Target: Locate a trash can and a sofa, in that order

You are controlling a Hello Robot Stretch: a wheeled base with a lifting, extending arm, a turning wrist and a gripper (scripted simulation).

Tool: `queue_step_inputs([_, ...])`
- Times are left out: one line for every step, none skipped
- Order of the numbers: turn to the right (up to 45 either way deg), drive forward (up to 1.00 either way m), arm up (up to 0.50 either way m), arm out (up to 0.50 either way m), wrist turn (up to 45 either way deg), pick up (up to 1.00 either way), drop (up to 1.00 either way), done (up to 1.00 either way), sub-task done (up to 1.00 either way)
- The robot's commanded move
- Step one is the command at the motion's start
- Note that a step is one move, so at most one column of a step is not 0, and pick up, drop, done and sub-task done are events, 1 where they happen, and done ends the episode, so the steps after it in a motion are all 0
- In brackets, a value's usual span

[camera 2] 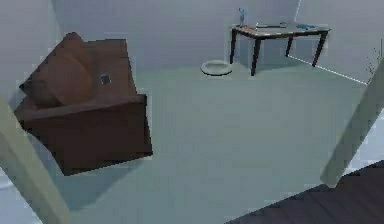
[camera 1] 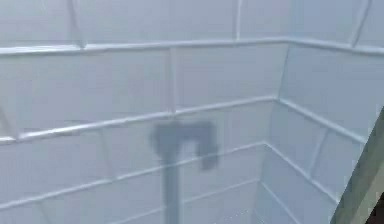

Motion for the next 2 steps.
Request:
queue_step_inputs([45.0,0.0,0.0,0.0,0.0,0.0,0.0,0.0,0.0])
queue_step_inputs([39.0,0.0,0.0,0.0,0.0,0.0,0.0,0.0,0.0])
